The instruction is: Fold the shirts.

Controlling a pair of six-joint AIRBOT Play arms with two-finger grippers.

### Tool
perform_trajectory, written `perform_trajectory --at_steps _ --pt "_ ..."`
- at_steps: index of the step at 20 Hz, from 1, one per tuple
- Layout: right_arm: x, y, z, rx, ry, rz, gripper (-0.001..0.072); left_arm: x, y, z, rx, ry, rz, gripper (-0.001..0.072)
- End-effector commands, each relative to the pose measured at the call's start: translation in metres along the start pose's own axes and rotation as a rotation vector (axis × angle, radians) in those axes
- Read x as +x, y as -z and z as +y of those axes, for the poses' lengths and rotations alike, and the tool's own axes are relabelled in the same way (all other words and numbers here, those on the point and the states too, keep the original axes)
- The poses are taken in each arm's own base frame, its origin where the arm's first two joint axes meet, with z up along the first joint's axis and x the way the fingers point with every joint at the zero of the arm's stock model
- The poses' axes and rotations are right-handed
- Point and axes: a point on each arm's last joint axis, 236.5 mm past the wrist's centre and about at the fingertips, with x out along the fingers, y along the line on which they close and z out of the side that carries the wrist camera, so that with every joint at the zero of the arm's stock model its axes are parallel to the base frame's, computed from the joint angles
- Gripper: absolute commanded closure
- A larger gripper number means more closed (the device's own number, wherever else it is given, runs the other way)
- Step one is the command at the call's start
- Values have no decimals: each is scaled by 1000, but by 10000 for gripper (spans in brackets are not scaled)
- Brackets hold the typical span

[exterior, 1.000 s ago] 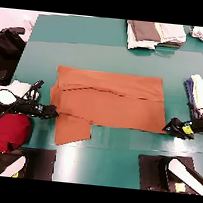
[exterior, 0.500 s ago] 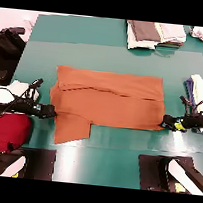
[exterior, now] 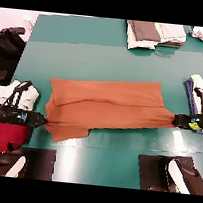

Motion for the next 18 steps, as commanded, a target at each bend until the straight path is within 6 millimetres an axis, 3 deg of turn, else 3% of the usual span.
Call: perform_trajectory --at_steps 1,4,7,9,13,16,17,18 --pt "-18 -20 -8 -9 43 -35 696 -9 -36 3 31 -28 -100 689" --pt "-9 -58 2 -66 25 -19 696 2 -90 12 59 -48 -157 687" --pt "14 -105 18 -93 12 -13 695 25 -146 27 71 -71 -173 686" --pt "30 -129 29 -101 -3 14 695 44 -172 37 78 -80 -157 685" --pt "53 -166 48 -134 -24 41 695 68 -205 49 72 -84 -144 684" --pt "59 -187 52 -145 -27 41 694 72 -216 52 67 -89 -166 682" --pt "59 -192 54 -145 -37 39 682 70 -219 51 69 -89 -174 655" --pt "57 -198 55 -136 -53 31 528 67 -222 49 65 -87 -182 372"
